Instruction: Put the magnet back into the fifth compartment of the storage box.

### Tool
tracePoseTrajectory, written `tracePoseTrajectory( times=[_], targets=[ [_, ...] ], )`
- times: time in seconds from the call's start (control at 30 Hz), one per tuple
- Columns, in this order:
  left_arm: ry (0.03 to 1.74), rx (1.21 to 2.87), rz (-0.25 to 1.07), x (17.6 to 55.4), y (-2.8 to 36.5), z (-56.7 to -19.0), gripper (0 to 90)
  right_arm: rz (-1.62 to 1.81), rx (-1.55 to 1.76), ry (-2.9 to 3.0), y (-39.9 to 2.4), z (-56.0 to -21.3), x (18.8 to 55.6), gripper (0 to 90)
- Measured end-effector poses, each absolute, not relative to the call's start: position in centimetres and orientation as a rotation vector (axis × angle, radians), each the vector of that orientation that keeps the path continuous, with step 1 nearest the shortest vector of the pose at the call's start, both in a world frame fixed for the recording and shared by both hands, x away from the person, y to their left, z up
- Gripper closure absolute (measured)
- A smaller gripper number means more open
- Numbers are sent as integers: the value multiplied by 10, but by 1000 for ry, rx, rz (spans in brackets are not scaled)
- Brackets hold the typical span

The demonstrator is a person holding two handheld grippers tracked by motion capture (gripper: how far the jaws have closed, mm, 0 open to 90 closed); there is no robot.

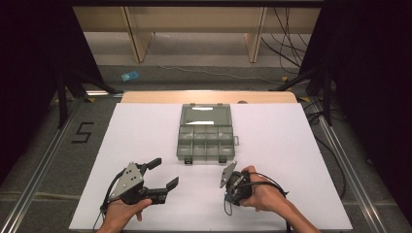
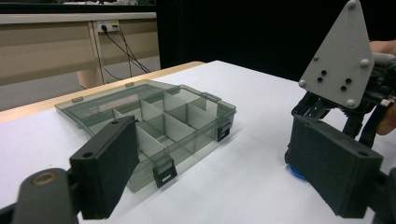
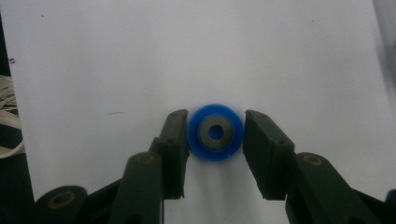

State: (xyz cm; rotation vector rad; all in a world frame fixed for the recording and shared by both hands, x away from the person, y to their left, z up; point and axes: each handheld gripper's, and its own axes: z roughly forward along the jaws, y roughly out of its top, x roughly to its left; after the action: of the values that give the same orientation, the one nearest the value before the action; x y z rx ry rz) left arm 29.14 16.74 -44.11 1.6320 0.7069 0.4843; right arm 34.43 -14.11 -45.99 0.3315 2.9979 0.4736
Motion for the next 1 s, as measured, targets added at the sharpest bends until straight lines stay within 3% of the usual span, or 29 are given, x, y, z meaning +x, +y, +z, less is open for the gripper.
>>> tracePoseTrajectory(
  times=[1.0],
  targets=[
    [708,1633,484,292,167,-441,159,555,322,2924,-142,-442,350,621]
  ],
)
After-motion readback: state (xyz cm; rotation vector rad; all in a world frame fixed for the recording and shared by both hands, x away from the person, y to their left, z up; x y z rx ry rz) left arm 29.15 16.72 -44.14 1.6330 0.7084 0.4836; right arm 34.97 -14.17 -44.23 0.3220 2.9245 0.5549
